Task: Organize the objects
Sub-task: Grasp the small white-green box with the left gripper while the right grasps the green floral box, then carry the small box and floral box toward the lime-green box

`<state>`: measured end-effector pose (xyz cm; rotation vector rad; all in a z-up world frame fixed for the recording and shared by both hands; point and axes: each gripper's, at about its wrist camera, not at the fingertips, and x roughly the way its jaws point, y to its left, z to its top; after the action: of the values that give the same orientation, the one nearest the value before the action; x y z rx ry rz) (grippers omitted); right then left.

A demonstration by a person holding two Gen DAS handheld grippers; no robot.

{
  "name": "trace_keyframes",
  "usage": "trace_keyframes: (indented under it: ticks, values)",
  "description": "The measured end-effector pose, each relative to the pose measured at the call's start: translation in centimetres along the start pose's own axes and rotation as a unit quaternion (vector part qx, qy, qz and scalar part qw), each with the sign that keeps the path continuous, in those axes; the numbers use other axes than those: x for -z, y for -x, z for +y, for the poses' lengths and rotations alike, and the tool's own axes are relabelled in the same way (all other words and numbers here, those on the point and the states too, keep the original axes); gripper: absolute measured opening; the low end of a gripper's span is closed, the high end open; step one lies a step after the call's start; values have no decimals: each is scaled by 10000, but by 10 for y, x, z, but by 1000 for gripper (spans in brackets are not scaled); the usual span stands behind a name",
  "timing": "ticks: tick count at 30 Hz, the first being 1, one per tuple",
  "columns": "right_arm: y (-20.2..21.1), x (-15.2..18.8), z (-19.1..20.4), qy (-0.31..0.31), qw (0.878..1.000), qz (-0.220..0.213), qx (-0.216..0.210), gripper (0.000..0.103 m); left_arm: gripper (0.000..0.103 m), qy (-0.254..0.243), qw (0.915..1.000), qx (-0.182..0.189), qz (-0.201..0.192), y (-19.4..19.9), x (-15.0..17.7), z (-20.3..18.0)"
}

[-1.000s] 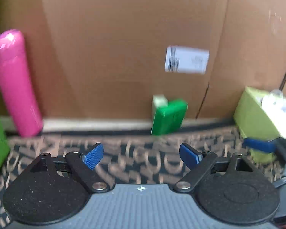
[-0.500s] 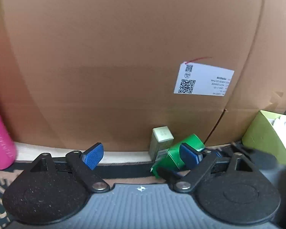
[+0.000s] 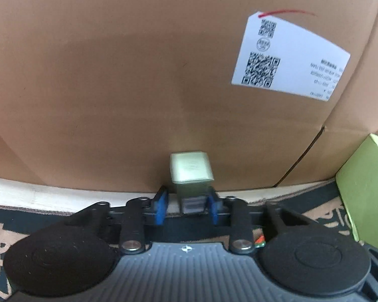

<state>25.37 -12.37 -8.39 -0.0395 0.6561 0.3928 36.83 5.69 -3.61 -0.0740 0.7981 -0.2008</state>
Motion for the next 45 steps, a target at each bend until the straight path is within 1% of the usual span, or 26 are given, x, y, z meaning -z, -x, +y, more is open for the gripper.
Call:
trace_keyframes:
  ticks: [1, 4, 6, 7, 8, 10, 15, 17, 20, 23, 24, 28, 30, 32, 33, 34, 35, 36, 37, 38, 39, 41, 45]
  values:
    - [-1, 1, 0, -2, 10000, 1, -15, 78, 24, -43, 10000, -23, 0, 1, 1, -1]
    - [-2, 0, 1, 36, 10000, 2, 23, 78, 24, -128, 9999, -67, 23, 6, 6, -4]
    - [-5, -1, 4, 97, 9999, 69, 43, 72, 23, -135, 9999, -39, 87, 14, 9, -6]
    - [-5, -1, 5, 153, 9998, 76, 108, 60, 23, -125, 9998, -8, 123, 18, 11, -7]
    - [-3, -1, 7, 205, 9996, 65, 184, 60, 23, -140, 9998, 22, 146, 24, 14, -8]
    - [4, 0, 8, 109, 9998, 72, 147, 60, 23, -258, 9996, 26, 142, 38, 22, -11]
    - [49, 19, 11, 198, 9996, -4, 179, 60, 23, -514, 9986, 105, 103, 79, 49, -14]
    - [68, 36, 12, 217, 9995, 27, 215, 60, 23, -568, 9978, 288, 159, 90, 61, -17]
    - [104, 62, 9, 122, 9992, 50, 383, 60, 23, -740, 9954, 563, 252, 107, 85, -31]
    - [146, 87, -1, -159, 9981, 64, 599, 60, 23, -941, 9920, 790, 277, 129, 111, -43]
    - [159, 95, -4, -255, 9974, 67, 668, 60, 23, -955, 9920, 797, 230, 141, 127, -48]
    - [196, 128, -15, -592, 9937, 118, 947, 60, 23, -1297, 9888, 728, 119, 163, 159, -72]
    - [208, 137, -16, -706, 9926, 58, 984, 61, 24, -1466, 9860, 766, 188, 162, 172, -84]
    - [212, 141, -14, -741, 9926, -3, 967, 63, 24, -1445, 9865, 704, 300, 158, 179, -90]
    - [212, 142, -12, -742, 9924, -24, 982, 64, 25, -1419, 9877, 617, 238, 159, 182, -91]
    - [214, 143, -12, -717, 9926, -52, 975, 69, 27, -1434, 9882, 508, 178, 159, 184, -93]
    - [215, 144, -11, -708, 9930, -86, 946, 73, 32, -1441, 9887, 389, 150, 160, 185, -94]
    - [215, 145, -10, -718, 9931, -104, 922, 76, 38, -1382, 9899, 275, 135, 161, 185, -94]
    - [215, 146, -8, -708, 9933, -104, 909, 78, 42, -1275, 9916, 191, 130, 162, 185, -94]
    - [215, 147, -6, -679, 9934, -115, 919, 78, 50, -1176, 9929, 171, 112, 166, 186, -94]
    - [215, 147, -4, -652, 9933, -136, 947, 78, 56, -1105, 9937, 183, 85, 169, 186, -93]
    - [214, 147, 0, -633, 9933, -153, 957, 78, 59, -1076, 9941, 139, 27, 172, 187, -95]
    - [211, 145, -2, -707, 9932, -163, 913, 78, 66, -1316, 9913, -19, -95, 172, 184, -106]
